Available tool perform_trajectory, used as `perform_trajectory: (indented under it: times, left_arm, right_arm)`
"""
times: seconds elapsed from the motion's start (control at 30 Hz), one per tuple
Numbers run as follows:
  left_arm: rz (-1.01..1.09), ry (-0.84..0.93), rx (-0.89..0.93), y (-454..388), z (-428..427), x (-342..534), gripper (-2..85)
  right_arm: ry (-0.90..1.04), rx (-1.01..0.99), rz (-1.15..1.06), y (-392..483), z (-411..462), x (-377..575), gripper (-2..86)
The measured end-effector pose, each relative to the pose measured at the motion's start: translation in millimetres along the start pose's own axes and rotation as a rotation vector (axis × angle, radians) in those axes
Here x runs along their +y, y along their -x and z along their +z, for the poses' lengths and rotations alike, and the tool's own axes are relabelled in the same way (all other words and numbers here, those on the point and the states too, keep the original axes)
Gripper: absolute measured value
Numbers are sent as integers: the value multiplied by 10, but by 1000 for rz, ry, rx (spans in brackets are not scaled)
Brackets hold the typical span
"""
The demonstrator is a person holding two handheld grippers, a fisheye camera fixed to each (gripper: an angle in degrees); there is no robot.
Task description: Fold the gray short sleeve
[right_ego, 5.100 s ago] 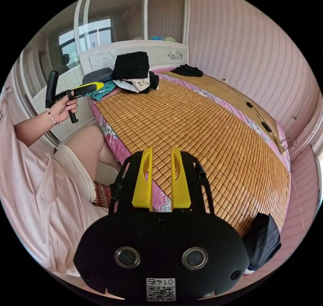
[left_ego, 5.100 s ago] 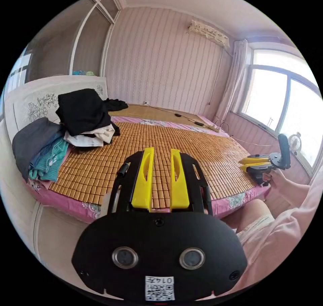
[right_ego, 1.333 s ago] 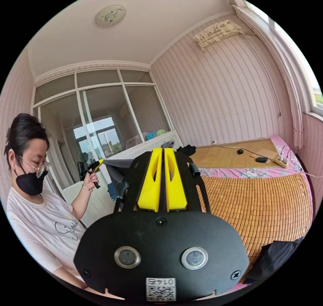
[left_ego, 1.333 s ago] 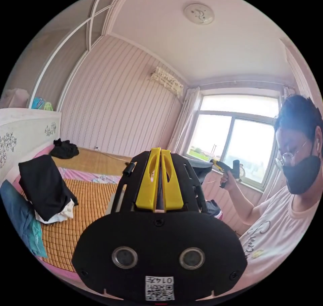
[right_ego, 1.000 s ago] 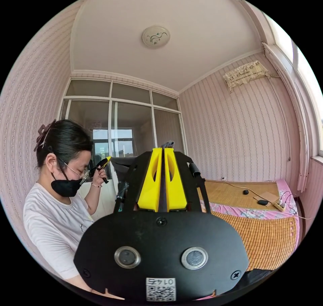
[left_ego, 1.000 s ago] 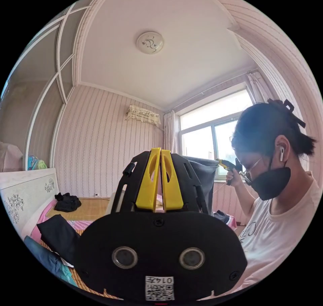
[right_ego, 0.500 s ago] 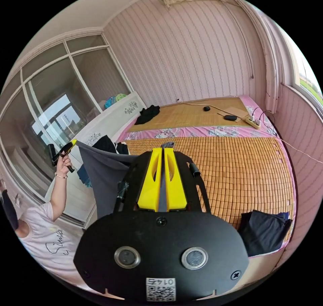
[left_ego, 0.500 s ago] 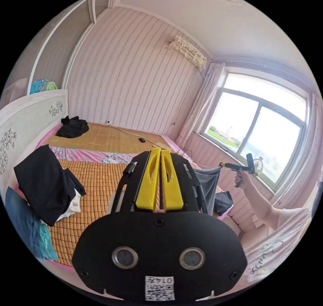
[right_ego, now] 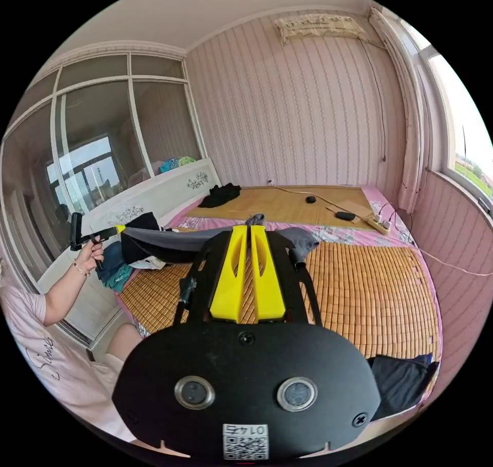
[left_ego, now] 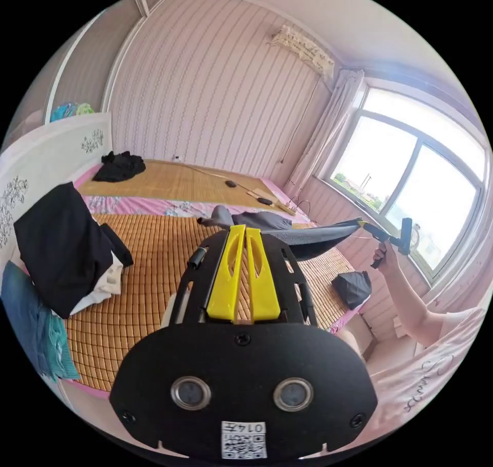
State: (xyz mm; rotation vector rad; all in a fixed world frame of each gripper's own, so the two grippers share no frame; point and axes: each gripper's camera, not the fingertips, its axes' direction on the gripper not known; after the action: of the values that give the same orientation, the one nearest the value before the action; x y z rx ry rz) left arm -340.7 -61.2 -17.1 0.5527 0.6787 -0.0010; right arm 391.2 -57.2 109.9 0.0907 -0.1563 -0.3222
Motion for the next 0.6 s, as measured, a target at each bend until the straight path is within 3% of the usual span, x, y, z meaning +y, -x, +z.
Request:
perform_trajectory:
  times: [0.23,0.6]
  left_arm:
    - [-159,343,-67,586,1174,1323,-10]
    - [-105,628,-65,886,1230,2341,-10]
  right_arm:
    - [414,29,378,-511,1300,1329,6]
    - [663,18,327,-286,1538,1962,6]
